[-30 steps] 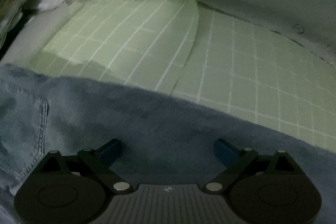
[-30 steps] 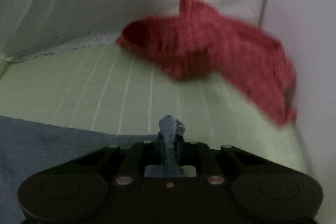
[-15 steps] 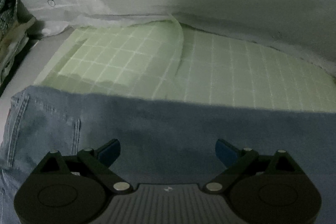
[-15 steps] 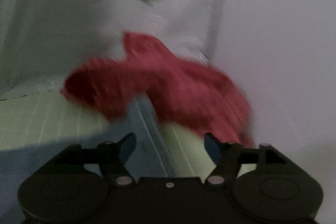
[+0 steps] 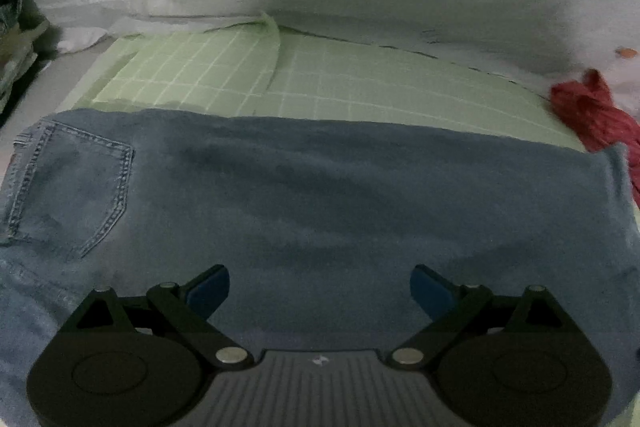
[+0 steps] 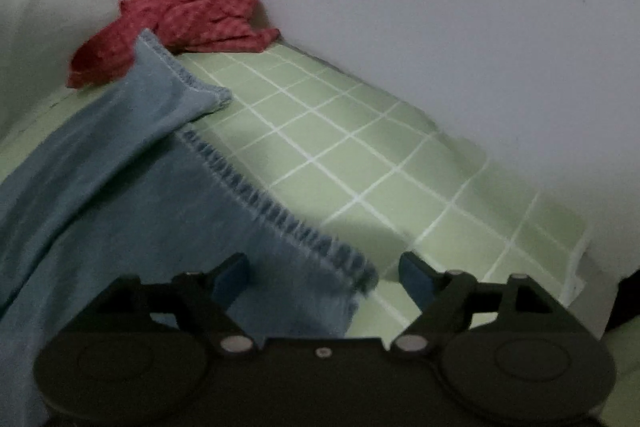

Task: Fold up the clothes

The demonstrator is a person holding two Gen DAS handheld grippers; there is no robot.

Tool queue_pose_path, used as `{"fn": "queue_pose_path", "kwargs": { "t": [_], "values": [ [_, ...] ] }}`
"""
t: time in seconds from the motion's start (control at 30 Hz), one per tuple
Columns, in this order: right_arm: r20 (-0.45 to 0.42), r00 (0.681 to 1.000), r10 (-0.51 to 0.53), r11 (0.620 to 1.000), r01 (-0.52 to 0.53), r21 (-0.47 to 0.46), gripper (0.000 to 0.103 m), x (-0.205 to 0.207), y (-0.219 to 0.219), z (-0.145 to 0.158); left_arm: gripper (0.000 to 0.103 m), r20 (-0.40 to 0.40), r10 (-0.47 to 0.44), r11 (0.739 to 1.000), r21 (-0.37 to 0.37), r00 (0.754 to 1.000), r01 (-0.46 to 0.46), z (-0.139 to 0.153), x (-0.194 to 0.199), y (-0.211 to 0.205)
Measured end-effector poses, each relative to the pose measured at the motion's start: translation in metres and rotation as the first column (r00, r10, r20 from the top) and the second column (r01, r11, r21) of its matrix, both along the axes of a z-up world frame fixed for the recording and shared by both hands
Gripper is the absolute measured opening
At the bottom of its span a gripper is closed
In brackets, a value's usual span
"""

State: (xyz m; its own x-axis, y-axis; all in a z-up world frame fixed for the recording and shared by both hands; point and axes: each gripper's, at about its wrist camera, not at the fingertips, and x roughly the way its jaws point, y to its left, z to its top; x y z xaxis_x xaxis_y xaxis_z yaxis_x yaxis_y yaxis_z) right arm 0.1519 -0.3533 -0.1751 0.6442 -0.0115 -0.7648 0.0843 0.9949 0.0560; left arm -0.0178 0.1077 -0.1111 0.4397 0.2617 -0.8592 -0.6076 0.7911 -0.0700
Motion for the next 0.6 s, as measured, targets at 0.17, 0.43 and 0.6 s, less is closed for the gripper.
{"fn": "queue_pose_path", "kwargs": {
  "t": [0.17, 0.43, 0.6],
  "values": [
    [0.026, 0.995, 0.096, 0.994, -0.097, 0.05, 0.014, -0.008, -0.003, 0.005, 0.097, 0.02, -0.01, 1.0, 0.007, 1.0, 0.01, 0.014, -0.033, -0.02],
    [0.048, 0.996, 0.073, 0.995, -0.07, -0.067, 0.012, -0.048, -0.031, 0.021, 0.097, 0.004, 0.04, 0.999, -0.013, 0.999, -0.04, 0.009, -0.073, -0.03],
    [0.0, 0.999, 0.037, 0.992, -0.037, -0.124, 0.012, -0.076, -0.054, 0.015, 0.097, -0.021, 0.066, 0.997, -0.045, 0.998, -0.067, -0.005, -0.087, -0.03]
  ]
}}
